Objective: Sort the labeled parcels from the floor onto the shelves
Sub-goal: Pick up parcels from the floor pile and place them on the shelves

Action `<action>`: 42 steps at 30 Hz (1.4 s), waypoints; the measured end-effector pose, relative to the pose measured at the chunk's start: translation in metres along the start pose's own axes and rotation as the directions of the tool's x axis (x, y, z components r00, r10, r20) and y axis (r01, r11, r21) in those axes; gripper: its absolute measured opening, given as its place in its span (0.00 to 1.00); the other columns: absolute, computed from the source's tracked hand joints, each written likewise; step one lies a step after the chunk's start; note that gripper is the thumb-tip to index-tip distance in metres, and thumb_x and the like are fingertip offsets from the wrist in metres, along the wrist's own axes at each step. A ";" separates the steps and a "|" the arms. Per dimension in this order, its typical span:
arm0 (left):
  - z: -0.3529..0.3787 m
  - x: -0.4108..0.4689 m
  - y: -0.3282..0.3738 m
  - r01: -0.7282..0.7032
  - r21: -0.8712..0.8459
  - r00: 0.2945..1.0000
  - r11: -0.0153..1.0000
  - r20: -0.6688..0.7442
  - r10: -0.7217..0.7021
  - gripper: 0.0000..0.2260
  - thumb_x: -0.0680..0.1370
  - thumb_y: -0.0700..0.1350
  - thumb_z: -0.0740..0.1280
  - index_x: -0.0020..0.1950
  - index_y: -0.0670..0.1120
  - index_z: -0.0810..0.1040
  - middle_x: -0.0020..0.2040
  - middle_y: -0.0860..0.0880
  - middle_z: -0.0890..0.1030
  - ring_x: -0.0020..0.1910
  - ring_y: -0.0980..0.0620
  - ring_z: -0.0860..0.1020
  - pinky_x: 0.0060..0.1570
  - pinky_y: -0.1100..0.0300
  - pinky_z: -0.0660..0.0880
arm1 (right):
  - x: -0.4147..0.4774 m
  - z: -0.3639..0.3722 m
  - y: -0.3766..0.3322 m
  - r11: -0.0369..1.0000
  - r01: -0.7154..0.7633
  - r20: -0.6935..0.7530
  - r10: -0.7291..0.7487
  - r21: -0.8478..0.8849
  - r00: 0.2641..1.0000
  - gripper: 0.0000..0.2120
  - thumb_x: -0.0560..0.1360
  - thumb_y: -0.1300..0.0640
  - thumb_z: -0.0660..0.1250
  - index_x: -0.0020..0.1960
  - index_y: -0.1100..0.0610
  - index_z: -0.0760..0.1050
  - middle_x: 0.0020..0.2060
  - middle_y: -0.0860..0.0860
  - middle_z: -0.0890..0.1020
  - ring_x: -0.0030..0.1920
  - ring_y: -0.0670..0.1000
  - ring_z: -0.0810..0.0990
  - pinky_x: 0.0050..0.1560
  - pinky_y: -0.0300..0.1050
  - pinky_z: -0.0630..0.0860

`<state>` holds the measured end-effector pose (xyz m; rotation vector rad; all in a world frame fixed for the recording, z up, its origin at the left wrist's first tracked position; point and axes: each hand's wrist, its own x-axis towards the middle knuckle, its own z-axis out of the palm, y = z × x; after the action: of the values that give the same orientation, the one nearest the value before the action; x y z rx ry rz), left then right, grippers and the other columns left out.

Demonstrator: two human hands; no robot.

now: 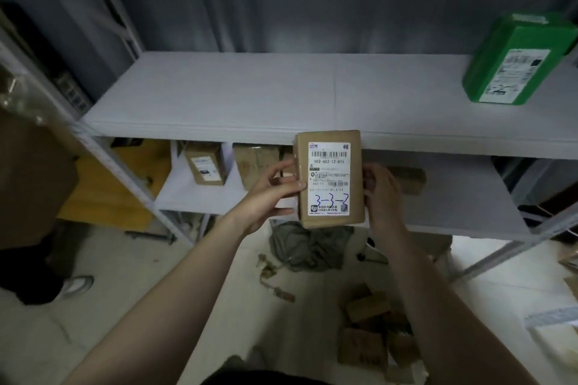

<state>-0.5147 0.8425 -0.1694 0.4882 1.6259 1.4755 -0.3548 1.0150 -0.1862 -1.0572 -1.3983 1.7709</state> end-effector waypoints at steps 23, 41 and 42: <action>-0.356 0.043 -0.113 0.326 0.041 0.916 0.945 -0.261 -0.304 0.35 0.71 0.43 0.81 0.70 0.52 0.65 0.62 0.46 0.84 0.52 0.50 0.85 0.45 0.50 0.83 | -0.001 0.314 0.160 0.856 -0.476 0.184 0.511 -0.203 0.840 0.19 0.86 0.42 0.54 0.64 0.51 0.77 0.67 0.51 0.80 0.64 0.59 0.77 0.65 0.58 0.72; -0.409 0.127 -0.155 0.145 -0.092 0.933 0.985 -0.319 -0.168 0.37 0.69 0.36 0.81 0.71 0.51 0.65 0.68 0.50 0.77 0.58 0.51 0.81 0.34 0.64 0.82 | 0.112 0.412 0.203 0.897 -0.407 0.307 0.441 -0.172 0.843 0.36 0.84 0.31 0.48 0.85 0.48 0.49 0.85 0.48 0.54 0.84 0.55 0.54 0.82 0.62 0.52; -0.409 0.133 -0.157 0.129 -0.092 0.936 0.987 -0.317 -0.152 0.37 0.69 0.36 0.81 0.71 0.51 0.65 0.68 0.51 0.78 0.57 0.52 0.82 0.35 0.64 0.82 | 0.122 0.415 0.209 0.897 -0.406 0.312 0.441 -0.175 0.841 0.36 0.83 0.31 0.48 0.85 0.48 0.49 0.85 0.48 0.54 0.84 0.55 0.54 0.82 0.62 0.52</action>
<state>-0.8731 0.6626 -0.3907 0.0878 1.8123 1.5569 -0.7789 0.8803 -0.3676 -1.2274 -1.5618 2.3204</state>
